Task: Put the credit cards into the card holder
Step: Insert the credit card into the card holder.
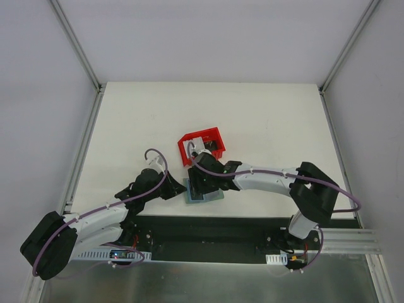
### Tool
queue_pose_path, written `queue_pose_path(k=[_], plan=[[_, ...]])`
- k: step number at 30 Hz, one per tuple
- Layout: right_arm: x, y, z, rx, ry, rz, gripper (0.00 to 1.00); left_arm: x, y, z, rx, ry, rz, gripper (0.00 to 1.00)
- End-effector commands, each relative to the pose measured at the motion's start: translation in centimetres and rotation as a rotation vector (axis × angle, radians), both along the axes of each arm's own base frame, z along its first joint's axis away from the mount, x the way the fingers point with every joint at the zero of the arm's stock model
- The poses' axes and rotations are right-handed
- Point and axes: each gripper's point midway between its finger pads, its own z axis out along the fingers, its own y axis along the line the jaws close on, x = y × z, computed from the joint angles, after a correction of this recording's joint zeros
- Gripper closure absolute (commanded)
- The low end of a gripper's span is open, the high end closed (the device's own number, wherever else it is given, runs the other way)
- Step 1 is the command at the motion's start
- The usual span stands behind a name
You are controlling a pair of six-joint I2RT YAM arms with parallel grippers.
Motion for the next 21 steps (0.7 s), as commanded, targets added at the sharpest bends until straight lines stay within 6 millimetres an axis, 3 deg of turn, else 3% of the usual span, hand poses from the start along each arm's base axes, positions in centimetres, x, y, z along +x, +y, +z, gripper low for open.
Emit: queue_pose_path(k=[1, 11, 21], plan=[[0.4, 0.8, 0.7, -0.019, -0.025, 0.021, 0.44, 0.3, -0.2, 0.6, -0.011, -0.017, 0.007, 1.00], [0.3, 1.5, 0.4, -0.023, -0.021, 0.034, 0.41, 0.3, -0.2, 0.6, -0.014, -0.018, 0.007, 1.00], [0.6, 0.8, -0.3, -0.095, -0.028, 0.024, 0.42, 0.3, -0.1, 0.6, -0.012, -0.022, 0.012, 1.00]])
